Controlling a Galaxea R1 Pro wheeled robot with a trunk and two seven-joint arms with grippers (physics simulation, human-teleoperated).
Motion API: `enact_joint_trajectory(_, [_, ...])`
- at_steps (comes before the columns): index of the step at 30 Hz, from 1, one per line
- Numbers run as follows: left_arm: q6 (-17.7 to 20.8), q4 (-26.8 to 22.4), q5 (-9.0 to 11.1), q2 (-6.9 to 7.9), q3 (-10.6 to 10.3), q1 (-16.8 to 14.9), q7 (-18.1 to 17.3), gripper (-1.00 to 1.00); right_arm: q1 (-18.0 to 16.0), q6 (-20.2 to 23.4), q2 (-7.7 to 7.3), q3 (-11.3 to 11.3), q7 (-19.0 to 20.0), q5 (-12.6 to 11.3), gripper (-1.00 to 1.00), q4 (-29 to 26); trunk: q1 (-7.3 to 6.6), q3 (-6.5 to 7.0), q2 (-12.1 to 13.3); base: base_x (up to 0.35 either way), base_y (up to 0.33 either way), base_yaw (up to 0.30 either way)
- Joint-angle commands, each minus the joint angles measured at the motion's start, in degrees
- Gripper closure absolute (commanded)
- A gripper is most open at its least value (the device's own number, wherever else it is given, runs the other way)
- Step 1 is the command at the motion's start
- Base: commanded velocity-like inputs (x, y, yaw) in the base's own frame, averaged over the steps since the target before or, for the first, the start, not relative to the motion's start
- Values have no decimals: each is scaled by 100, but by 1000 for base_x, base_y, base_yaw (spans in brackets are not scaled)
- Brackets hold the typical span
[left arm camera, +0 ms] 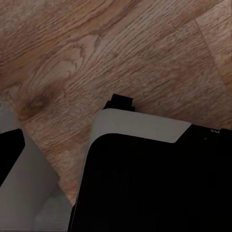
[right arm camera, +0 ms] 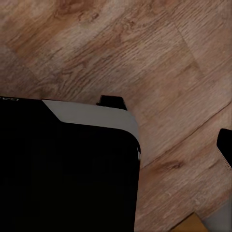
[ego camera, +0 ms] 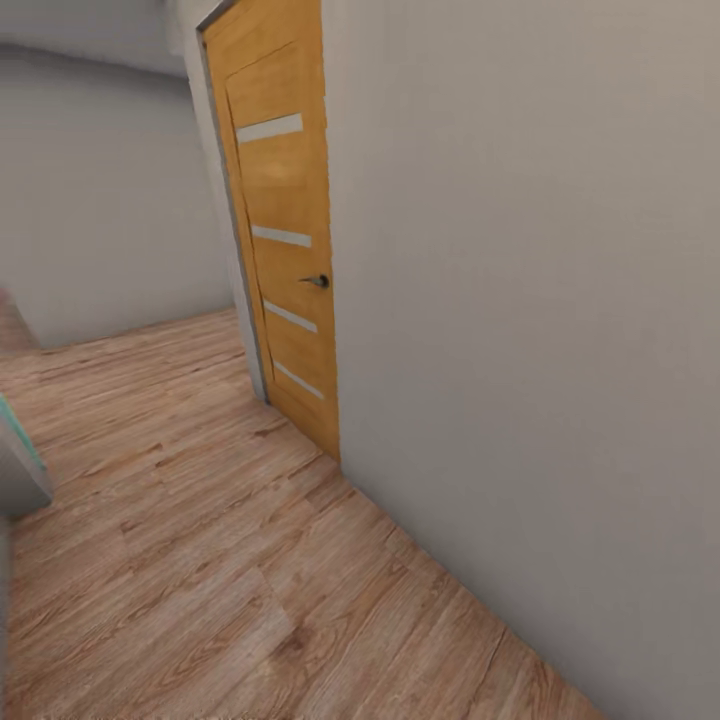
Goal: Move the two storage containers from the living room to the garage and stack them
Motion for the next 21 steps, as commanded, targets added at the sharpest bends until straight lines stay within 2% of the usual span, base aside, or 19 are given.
enact_joint_trajectory(1, [-18, 5, 49, -2, -48, -5, 17, -100, -1, -16, 1, 49, -15, -57, -100, 1, 0, -6, -3, 0, 0, 270])
enact_joint_trajectory(21, [-18, 5, 49, -4, -57, -5, 17, -100, -2, -17, 1, 49, -15, -57, -100, 1, 0, -20, -3, 0, 0, 270])
